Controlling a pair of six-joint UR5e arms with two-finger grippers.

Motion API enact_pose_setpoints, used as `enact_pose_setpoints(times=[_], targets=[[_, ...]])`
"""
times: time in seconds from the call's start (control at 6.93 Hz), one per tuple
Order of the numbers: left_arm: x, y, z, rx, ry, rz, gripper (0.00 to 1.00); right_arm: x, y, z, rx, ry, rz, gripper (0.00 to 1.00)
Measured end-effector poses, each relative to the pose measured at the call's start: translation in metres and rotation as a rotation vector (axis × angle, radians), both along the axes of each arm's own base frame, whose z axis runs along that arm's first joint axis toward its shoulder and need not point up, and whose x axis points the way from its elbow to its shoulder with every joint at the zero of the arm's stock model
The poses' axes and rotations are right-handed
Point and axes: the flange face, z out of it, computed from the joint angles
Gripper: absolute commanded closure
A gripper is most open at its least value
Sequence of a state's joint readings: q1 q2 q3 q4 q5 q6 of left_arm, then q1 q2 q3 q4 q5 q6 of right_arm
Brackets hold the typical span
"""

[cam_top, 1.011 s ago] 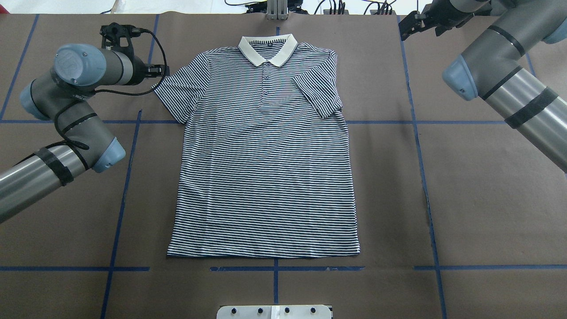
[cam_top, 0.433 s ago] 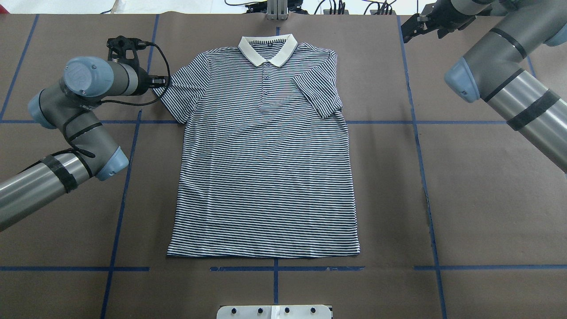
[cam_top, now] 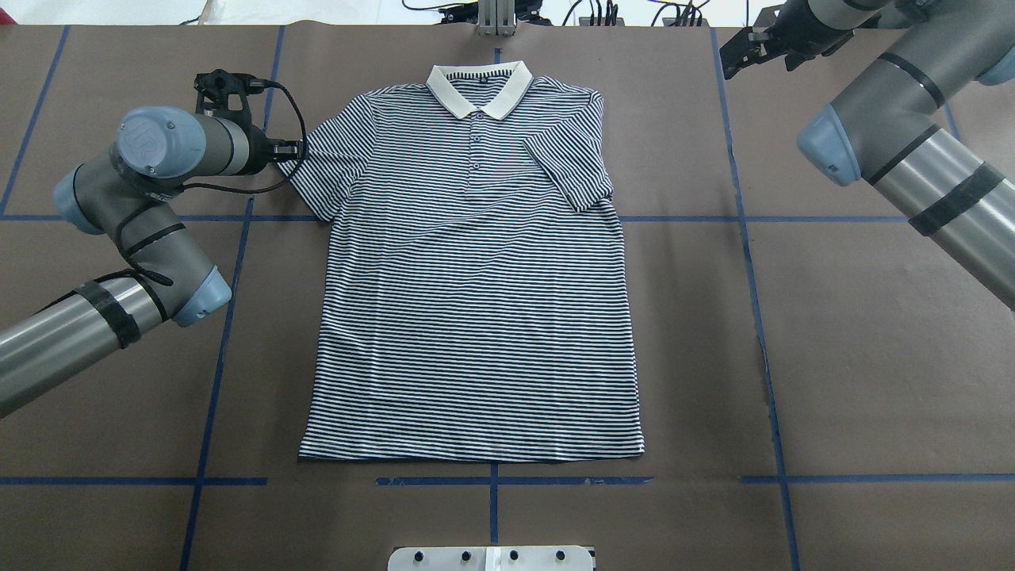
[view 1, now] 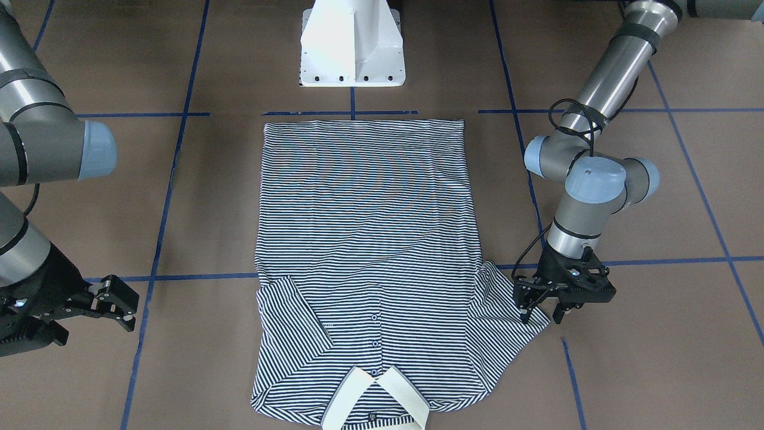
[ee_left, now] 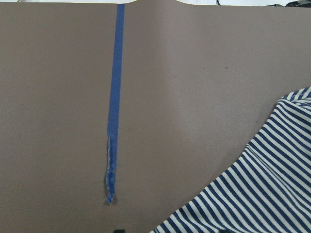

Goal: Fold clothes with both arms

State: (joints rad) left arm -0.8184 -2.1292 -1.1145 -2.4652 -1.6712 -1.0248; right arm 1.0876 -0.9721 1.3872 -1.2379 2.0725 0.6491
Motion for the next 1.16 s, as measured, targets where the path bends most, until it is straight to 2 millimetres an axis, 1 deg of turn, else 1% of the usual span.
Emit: enact_pose_setpoints(times=[0.14, 0.29, 0.43, 0.72, 0.87, 1.01, 1.16], targets=[[0.001, 0.001, 0.000, 0.000, 0.000, 0.002, 0.49, 0.000, 0.001, 0.001, 0.000, 0.000, 0.000, 0.00], [0.002, 0.002, 0.001, 0.001, 0.000, 0.003, 0.66, 0.000, 0.001, 0.001, 0.000, 0.000, 0.001, 0.00], [0.001, 0.003, 0.003, 0.003, 0.002, 0.003, 1.00, 0.001, 0.001, 0.001, -0.001, -0.001, 0.001, 0.00], [0.000, 0.004, 0.004, 0.009, 0.004, 0.005, 1.00, 0.001, 0.002, 0.000, 0.000, -0.002, 0.001, 0.00], [0.000, 0.004, -0.001, 0.016, 0.006, 0.007, 1.00, 0.001, 0.002, -0.001, 0.002, -0.003, 0.002, 0.00], [0.000, 0.004, -0.011, 0.028, 0.013, 0.010, 1.00, 0.001, 0.002, -0.002, 0.002, -0.004, 0.002, 0.00], [0.001, 0.003, -0.027, 0.037, 0.020, 0.012, 1.00, 0.001, 0.003, -0.002, 0.002, -0.004, 0.002, 0.00]])
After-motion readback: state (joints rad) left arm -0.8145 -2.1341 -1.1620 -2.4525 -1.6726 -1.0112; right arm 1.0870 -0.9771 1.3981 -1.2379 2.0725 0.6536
